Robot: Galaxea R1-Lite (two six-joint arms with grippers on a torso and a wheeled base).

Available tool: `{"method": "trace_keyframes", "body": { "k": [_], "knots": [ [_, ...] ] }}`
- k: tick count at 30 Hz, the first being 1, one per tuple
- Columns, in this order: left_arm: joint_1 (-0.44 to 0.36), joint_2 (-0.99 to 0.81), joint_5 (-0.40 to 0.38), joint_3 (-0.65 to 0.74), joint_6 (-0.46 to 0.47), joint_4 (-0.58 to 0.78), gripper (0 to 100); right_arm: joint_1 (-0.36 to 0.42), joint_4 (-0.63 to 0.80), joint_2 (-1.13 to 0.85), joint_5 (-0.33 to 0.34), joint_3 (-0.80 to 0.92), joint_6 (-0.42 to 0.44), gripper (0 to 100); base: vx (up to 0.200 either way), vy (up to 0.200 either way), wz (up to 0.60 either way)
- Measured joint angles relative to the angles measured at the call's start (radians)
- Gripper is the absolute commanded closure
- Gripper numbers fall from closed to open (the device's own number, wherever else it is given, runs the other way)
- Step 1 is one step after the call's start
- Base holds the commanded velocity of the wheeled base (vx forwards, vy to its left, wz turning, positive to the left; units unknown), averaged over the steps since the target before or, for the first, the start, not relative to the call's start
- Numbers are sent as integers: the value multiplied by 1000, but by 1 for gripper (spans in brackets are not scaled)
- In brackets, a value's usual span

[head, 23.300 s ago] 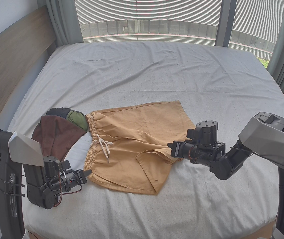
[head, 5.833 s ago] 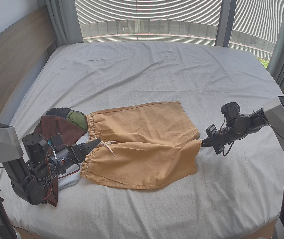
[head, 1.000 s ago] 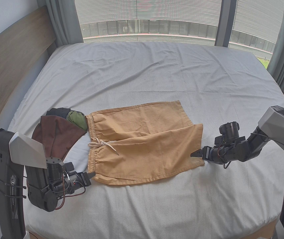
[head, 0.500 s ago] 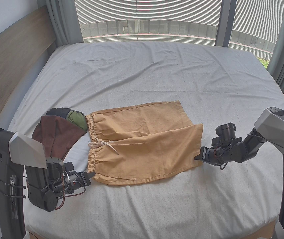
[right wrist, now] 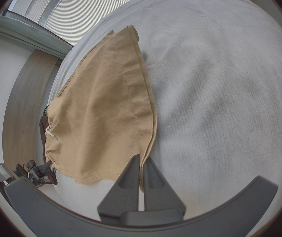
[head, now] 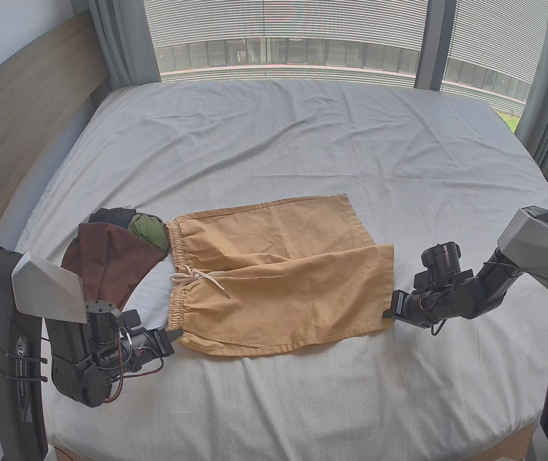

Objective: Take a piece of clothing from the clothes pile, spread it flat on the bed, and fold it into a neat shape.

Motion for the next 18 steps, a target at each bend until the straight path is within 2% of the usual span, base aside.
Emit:
{"method": "trace_keyframes", "body": {
  "k": [18],
  "knots": [
    [6,-80,-34,109,-6,1,100,-1,-6,-173,0,215,-14,100,0,0,0]
  ]
}}
